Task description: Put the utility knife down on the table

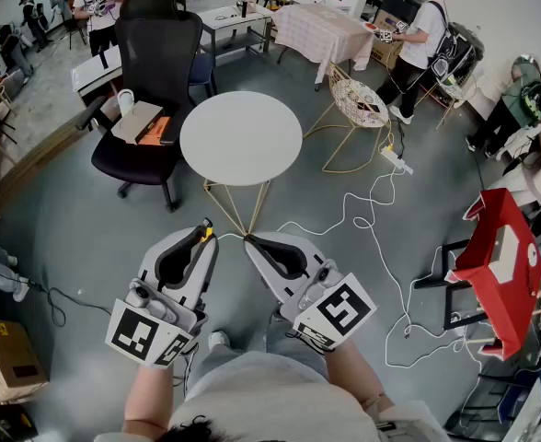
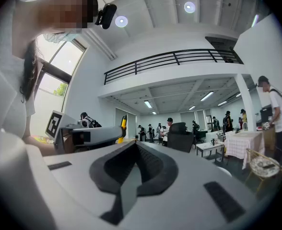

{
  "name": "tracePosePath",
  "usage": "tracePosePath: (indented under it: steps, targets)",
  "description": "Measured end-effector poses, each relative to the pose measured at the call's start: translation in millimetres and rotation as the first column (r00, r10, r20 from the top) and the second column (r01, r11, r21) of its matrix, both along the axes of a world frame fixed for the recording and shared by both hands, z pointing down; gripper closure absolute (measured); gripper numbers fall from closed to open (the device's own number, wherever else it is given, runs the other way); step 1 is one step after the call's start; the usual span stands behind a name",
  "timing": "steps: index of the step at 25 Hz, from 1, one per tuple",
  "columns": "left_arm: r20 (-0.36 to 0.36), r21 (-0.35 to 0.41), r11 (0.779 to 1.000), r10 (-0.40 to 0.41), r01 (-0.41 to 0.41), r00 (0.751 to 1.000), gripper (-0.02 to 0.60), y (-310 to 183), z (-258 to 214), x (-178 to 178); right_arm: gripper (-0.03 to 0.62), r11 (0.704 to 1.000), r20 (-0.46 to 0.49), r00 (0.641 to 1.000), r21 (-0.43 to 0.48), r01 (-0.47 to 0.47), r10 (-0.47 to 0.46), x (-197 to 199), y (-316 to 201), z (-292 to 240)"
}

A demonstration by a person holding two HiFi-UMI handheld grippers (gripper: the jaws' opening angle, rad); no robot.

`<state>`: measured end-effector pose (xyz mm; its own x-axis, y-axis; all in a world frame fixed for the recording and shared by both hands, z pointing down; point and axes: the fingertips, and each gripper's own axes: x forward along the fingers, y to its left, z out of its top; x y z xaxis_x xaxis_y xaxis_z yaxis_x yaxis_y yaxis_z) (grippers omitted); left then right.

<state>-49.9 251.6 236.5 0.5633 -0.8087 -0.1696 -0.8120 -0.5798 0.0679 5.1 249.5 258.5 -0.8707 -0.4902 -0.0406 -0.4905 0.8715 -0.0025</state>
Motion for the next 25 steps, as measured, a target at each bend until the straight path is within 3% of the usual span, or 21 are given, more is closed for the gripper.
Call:
tracePosePath:
  steps: [15, 25]
  targets:
    - [-0.013, 0.001, 0.999, 0.052, -0.052, 0.999, 0.511, 2, 3, -26, 0.586, 0.999, -0.013, 0.999, 0.004, -0.036, 0.036, -29, 3, -1]
    - [0.002, -0.023, 0.993, 0.118, -0.118, 0.993, 0.511, -15, 19, -35, 0.586, 0.994, 0.011, 0.994, -0.012, -0.111, 0.111, -33, -13, 7]
